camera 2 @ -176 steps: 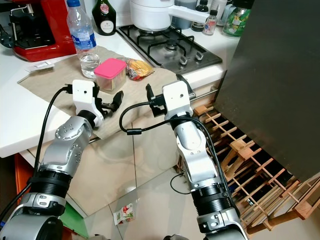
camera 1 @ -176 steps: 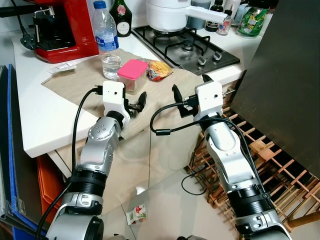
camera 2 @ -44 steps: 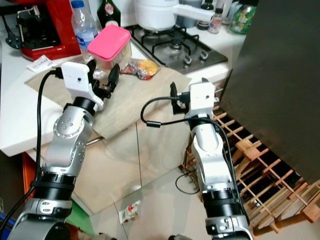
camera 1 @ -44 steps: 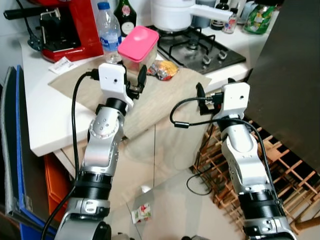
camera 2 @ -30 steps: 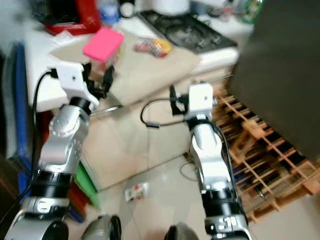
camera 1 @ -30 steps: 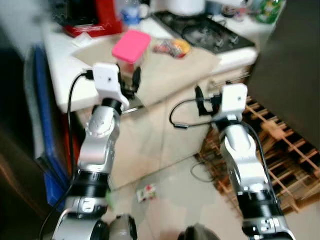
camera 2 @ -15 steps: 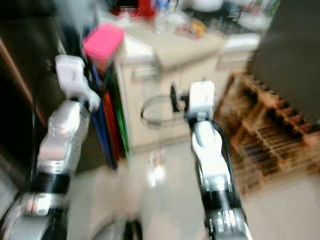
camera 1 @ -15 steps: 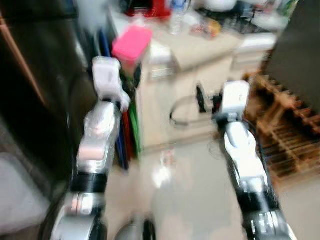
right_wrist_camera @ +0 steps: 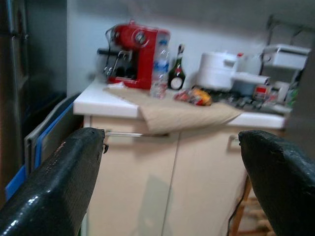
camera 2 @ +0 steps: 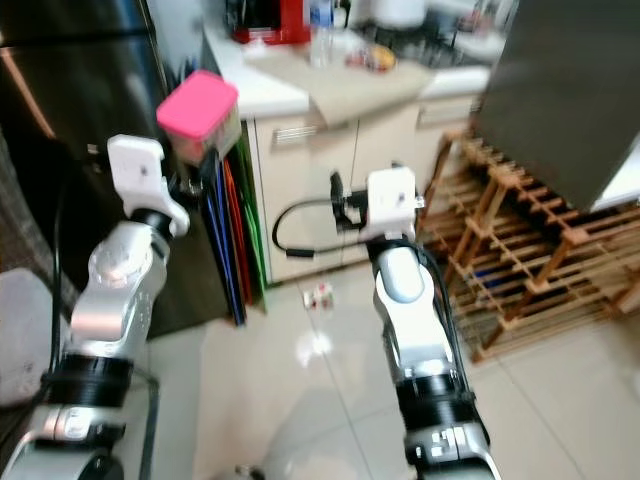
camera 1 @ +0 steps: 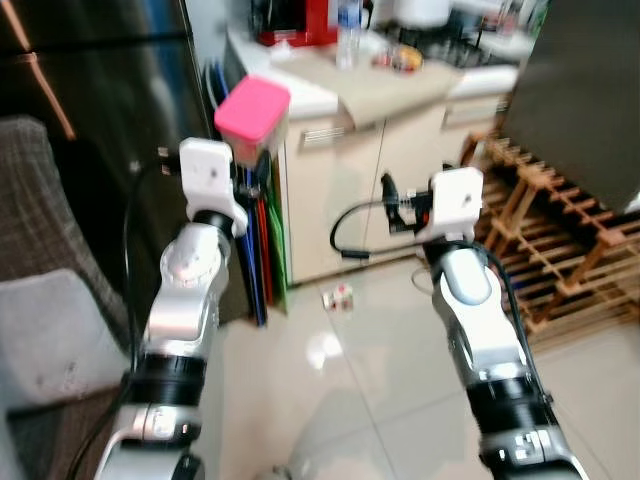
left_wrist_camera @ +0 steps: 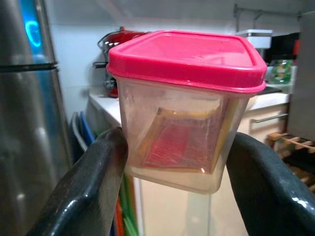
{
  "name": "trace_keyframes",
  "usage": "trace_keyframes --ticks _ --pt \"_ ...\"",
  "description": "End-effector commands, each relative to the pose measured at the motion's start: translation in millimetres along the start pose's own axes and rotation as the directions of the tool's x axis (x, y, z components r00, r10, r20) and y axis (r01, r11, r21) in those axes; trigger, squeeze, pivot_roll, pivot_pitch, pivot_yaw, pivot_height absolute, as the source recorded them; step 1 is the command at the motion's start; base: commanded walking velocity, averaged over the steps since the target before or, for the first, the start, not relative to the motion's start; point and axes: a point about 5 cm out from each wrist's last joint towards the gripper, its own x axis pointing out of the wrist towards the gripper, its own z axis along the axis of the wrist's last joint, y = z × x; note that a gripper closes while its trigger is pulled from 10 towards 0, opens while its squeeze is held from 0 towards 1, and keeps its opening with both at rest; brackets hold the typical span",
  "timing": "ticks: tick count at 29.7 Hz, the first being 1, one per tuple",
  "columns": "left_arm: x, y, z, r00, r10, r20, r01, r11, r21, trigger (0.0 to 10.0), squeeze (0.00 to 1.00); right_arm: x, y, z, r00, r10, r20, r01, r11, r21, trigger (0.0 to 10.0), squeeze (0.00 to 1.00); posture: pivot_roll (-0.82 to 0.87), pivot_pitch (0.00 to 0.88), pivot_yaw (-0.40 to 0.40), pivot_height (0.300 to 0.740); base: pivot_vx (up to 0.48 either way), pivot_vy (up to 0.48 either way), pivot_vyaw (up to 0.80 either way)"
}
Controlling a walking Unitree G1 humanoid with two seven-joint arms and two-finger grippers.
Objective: Restocking fridge
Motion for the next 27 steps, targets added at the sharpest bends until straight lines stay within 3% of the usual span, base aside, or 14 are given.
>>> trace_keyframes --ticks 1,6,14,20,22,24,27 --pt "6.5 4.3 9.8 0.999 0.011 0.032 -0.012 1.0 0.027 10.0 0.0 6.1 1.8 8.1 0.999 -0.003 0.035 0.003 1.0 0.0 10.0 0.0 -0.01 0.0 0.053 0.74 0.0 -0.45 0.66" --pt "9.3 5.6 8.1 1.0 0.017 0.017 -0.018 0.999 0.027 10.0 0.0 8.8 1.4 16.1 0.997 -0.016 0.078 0.017 1.0 -0.006 10.0 0.0 -0.02 0.0 0.061 0.74 0.048 -0.432 0.65" --pt "6.6 10.7 -0.6 0.998 0.051 -0.02 -0.051 0.999 0.02 10.0 0.0 4.3 4.5 10.2 0.998 -0.024 0.063 0.024 1.0 0.007 10.0 0.0 -0.02 0.0 0.077 0.74 0.266 -0.397 0.6" --pt "6.5 11.5 -1.6 0.999 0.026 -0.022 -0.024 0.998 0.051 10.0 0.0 5.2 6.8 11.0 0.998 0.013 0.068 -0.011 0.999 -0.031 10.0 0.0 0.0 0.0 0.075 0.74 0.279 -0.388 0.0" --pt "8.4 10.6 2.6 1.0 0.024 -0.005 -0.024 0.998 0.05 10.0 0.0 9.8 0.7 12.9 0.997 0.01 0.072 -0.007 0.999 -0.042 10.0 0.0 0.0 0.0 0.077 0.74 0.277 -0.39 0.0" --pt "7.8 3.0 10.4 0.998 -0.021 0.052 0.023 0.999 -0.028 10.0 0.0 14.9 -5.8 13.4 0.997 -0.006 0.073 0.009 0.999 -0.046 10.0 0.0 0.01 0.0 0.073 0.74 0.124 -0.431 0.0" --pt "5.7 -0.5 11.5 0.998 -0.031 0.06 0.032 0.999 -0.014 10.0 0.0 18.8 -7.1 16.5 0.996 -0.02 0.082 0.023 0.999 -0.04 10.0 0.0 0.01 0.0 0.071 0.74 0.0 -0.467 0.0"
